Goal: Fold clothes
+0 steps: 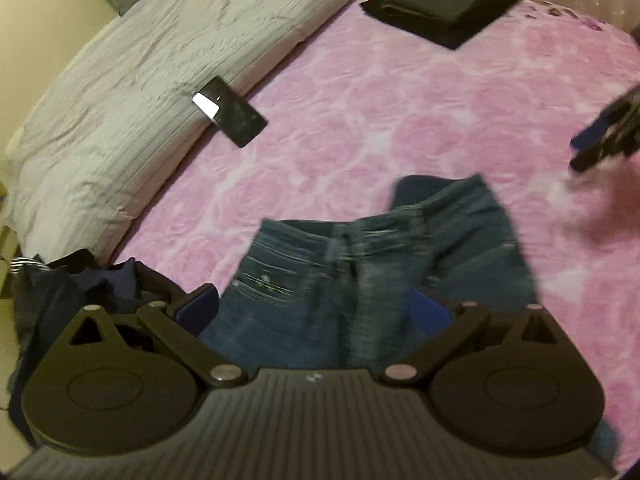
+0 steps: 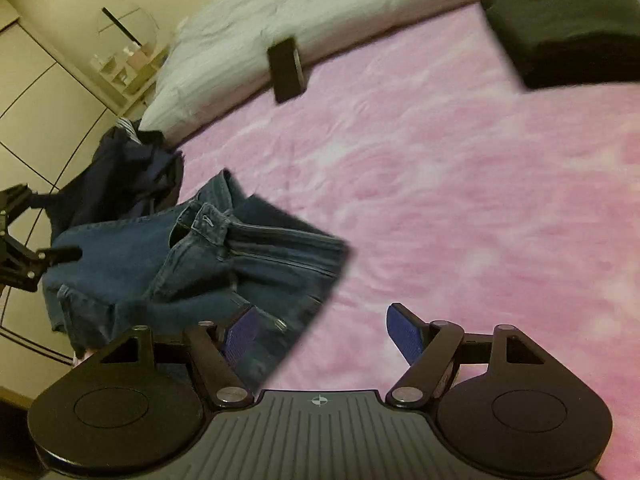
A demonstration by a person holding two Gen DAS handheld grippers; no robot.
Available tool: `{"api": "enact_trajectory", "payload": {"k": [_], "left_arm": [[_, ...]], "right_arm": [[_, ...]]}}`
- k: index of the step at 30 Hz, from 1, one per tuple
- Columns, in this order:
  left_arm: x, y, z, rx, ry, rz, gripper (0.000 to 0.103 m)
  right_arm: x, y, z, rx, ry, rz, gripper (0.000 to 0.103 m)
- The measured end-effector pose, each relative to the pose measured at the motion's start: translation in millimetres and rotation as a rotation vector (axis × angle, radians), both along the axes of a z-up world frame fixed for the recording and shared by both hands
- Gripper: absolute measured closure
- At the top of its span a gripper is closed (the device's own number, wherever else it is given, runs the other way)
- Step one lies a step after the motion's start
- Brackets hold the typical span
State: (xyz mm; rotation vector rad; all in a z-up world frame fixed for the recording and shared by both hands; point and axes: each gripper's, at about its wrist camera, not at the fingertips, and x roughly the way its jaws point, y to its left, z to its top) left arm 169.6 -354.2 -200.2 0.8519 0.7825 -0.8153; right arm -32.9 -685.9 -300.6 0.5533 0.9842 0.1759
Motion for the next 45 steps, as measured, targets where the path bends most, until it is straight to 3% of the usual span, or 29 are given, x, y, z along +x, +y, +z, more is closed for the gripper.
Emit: {"api": "enact_trajectory", "payload": {"k": [9, 12, 15, 21, 24, 27, 29, 32, 35, 39, 45], "left_arm": [[143, 11, -93, -0.002, 0.125, -0.043, 0.006], [178, 10, -123, 0.008, 0.201, -0.029, 0.007], [196, 11, -143, 0.068, 0.263, -0.024, 0.011], [225, 17, -164, 0.135, 0.411, 0.015, 0.016], [233, 17, -169, 0.146, 0.498, 0.026, 0.026], [230, 17, -163, 0.163, 0.485, 0.003, 0.052], [226, 20, -154, 0.167, 0.450, -0.007, 0.094], [219, 26, -137, 0.123, 0.415, -0.016, 0.096], [205, 28, -118, 0.080, 0.359, -0.035, 0.097], [186, 25, -78, -0.011, 0.279, -0.065, 0.098], [132, 14, 23, -0.151, 0.115, -0.111, 0.098]], "right_arm": [[63, 67, -86, -0.029, 0.071, -0.077, 0.029], [53, 76, -89, -0.045, 0.044, -0.106, 0.029], [45, 78, -86, -0.040, 0.043, -0.124, 0.029], [45, 78, -85, -0.024, 0.059, -0.130, 0.029], [46, 80, -85, -0.014, 0.061, -0.133, 0.029], [45, 79, -84, 0.008, 0.064, -0.150, 0.029], [44, 80, -82, 0.018, 0.065, -0.160, 0.035], [44, 80, -84, 0.023, 0.078, -0.194, 0.053], [45, 73, -87, 0.033, 0.104, -0.253, 0.094], [44, 63, -80, 0.071, 0.095, -0.291, 0.097], [3, 40, 1, 0.029, -0.086, -0.384, 0.098]]}}
